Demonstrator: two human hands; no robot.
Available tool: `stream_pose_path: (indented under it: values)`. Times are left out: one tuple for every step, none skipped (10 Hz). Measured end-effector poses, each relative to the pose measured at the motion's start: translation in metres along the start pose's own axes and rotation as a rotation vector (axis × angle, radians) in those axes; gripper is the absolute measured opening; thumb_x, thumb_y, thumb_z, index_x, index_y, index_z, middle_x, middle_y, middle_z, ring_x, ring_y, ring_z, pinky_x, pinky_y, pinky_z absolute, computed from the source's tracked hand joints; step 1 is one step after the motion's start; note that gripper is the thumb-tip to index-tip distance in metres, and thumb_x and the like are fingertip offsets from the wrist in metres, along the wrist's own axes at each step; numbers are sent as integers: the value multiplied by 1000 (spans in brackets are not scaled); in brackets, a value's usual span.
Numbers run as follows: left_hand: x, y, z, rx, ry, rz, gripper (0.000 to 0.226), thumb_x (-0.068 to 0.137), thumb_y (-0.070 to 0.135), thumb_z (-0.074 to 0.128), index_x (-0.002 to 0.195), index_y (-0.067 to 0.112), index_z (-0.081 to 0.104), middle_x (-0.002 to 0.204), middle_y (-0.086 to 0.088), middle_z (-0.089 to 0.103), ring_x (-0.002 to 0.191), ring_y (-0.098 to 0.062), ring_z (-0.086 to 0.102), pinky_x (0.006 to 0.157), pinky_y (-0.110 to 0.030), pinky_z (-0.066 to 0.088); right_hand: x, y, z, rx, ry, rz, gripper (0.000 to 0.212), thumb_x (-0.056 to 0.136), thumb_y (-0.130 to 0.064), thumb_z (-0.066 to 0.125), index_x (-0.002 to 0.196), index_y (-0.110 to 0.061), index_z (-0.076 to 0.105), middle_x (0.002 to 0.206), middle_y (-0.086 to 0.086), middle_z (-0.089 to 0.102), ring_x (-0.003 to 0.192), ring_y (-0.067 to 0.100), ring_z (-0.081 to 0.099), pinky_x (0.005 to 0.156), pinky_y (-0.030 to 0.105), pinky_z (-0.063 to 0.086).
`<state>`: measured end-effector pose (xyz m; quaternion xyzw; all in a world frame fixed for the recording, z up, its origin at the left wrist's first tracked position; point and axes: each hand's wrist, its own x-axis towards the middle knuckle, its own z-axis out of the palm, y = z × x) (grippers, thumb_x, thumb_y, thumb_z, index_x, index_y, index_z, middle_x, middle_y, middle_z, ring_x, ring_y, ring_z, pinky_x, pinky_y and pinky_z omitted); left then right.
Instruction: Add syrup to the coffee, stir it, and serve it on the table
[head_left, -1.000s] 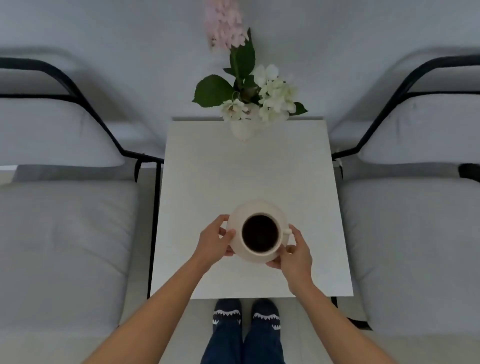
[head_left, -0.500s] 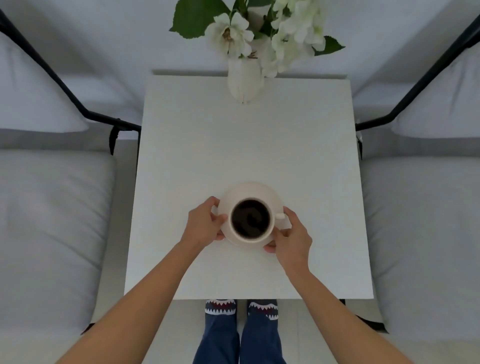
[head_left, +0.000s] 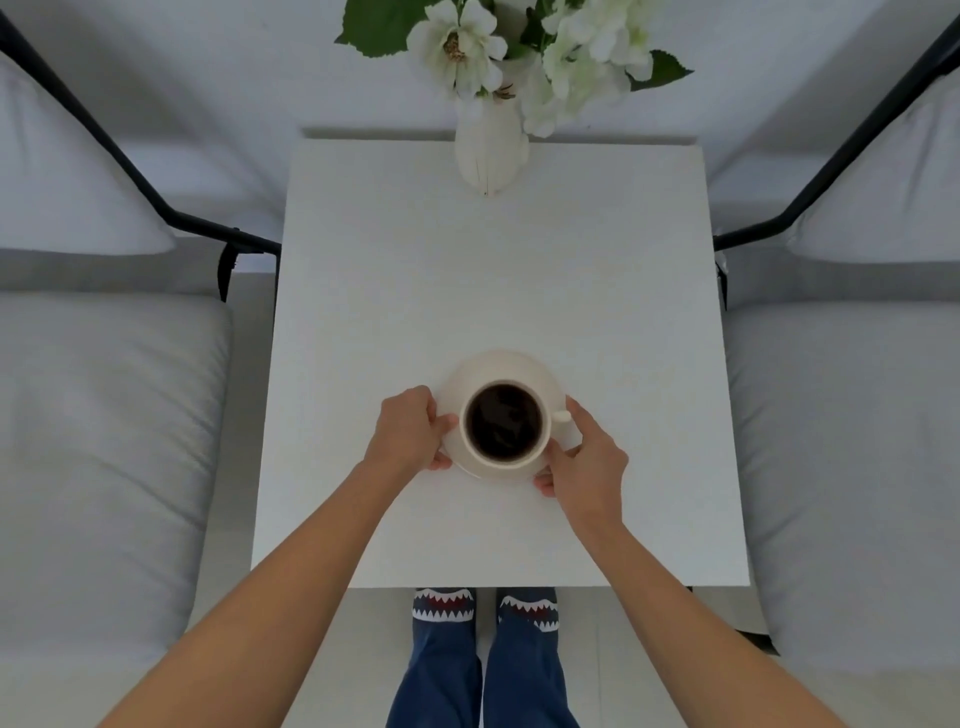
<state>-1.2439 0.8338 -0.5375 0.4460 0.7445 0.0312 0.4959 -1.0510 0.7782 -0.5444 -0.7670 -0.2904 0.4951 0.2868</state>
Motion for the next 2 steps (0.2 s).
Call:
stream_pose_path:
  values:
    - [-4,-1,-2,-3,21,16,26,96,23,63,79,11,48,81,-12,66,55,-26,74,61,-41,62,-3,0,0,-103,-59,7,61,97,-11,62,151,-26,39,92,20,69,67,31,70,46,20,56]
    - [-16,-13,2,44,203,107,25,99,34,57,89,12,54,74,-4,68,58,-22,71,59,-36,57,2,-3,-16,-237,-41,41,62,98,-16,59,152,-25,32,98,17,70,78,33,73,72,42,63]
